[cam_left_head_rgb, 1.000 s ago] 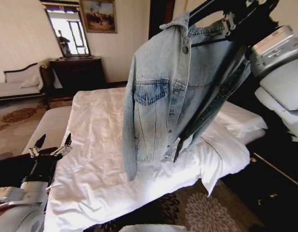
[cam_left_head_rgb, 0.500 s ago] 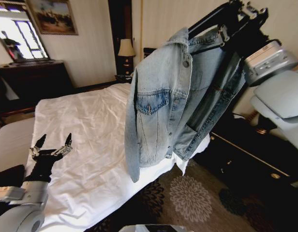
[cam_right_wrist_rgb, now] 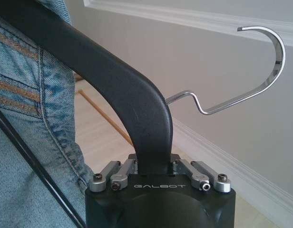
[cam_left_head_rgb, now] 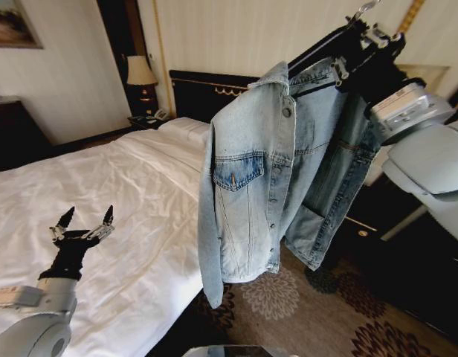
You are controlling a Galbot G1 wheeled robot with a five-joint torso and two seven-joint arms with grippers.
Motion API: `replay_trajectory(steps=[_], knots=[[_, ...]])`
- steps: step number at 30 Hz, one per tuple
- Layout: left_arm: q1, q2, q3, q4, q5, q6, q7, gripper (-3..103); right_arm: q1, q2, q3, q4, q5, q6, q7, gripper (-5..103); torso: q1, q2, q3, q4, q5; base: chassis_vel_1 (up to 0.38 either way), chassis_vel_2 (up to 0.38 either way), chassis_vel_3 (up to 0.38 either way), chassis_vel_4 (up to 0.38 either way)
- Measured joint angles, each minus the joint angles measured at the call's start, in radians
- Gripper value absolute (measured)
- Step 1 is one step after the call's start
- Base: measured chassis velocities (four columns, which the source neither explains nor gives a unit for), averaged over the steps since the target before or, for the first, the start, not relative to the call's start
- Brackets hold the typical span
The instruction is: Pick up the clothes from the bed and hang them on the clothes hanger.
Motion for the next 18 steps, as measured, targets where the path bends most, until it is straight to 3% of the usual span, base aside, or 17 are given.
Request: replay_trajectory(steps=[18], knots=[[-0.014, 0.002, 0.021, 0.008, 0.003, 0.003, -0.001, 100, -0.019, -0.038, 0.025, 0.017, 0.011, -0.013, 0.008, 25, 0.015, 0.032, 0.018, 0.0, -0.0001, -0.125, -0.122, -0.133, -0.122]])
